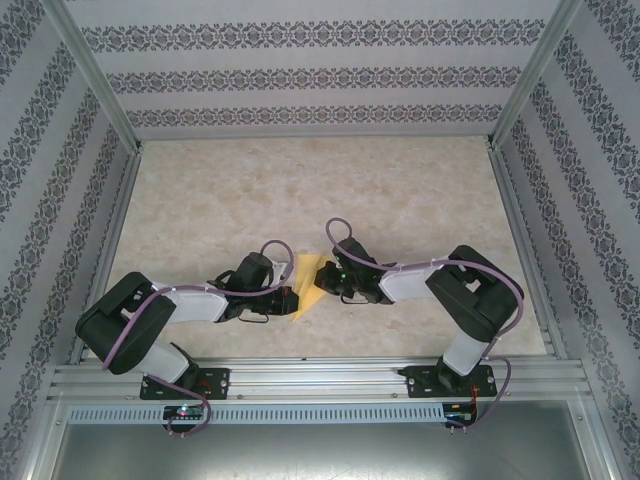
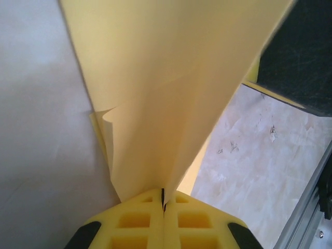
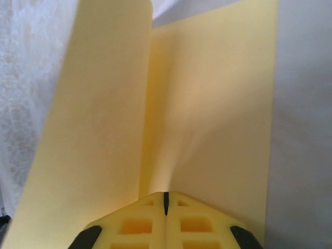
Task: Fold a paper plane with a square sheet of paper (pick it up from the middle)
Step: Fourth fold the wing at the center of the table.
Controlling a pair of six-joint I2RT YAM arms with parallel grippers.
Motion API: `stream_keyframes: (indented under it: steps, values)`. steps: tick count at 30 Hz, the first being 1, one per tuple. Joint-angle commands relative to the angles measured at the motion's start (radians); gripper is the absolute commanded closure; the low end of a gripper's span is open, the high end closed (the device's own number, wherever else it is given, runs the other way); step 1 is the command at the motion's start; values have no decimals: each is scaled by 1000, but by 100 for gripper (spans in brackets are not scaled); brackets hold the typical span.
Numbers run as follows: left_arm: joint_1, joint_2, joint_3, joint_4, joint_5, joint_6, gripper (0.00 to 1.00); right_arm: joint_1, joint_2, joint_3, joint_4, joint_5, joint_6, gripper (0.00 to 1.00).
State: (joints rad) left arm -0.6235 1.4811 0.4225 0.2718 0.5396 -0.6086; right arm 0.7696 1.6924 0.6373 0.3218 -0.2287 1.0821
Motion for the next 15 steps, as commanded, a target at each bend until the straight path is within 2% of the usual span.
stream_keyframes:
  steps: [1, 5, 8, 15]
  values:
    - [7, -7, -17, 2, -14, 78, 98, 46, -48, -65, -91, 111, 60, 95]
    - [7, 14, -12, -1, 10, 86, 99, 105, -116, -128, -52, 198, 118, 94]
    - [6, 28, -3, -3, 36, 91, 99, 120, -159, -153, -6, 213, 111, 93]
    - [5, 38, 22, -20, 111, 120, 99, 78, -287, -150, -55, 190, -26, 86]
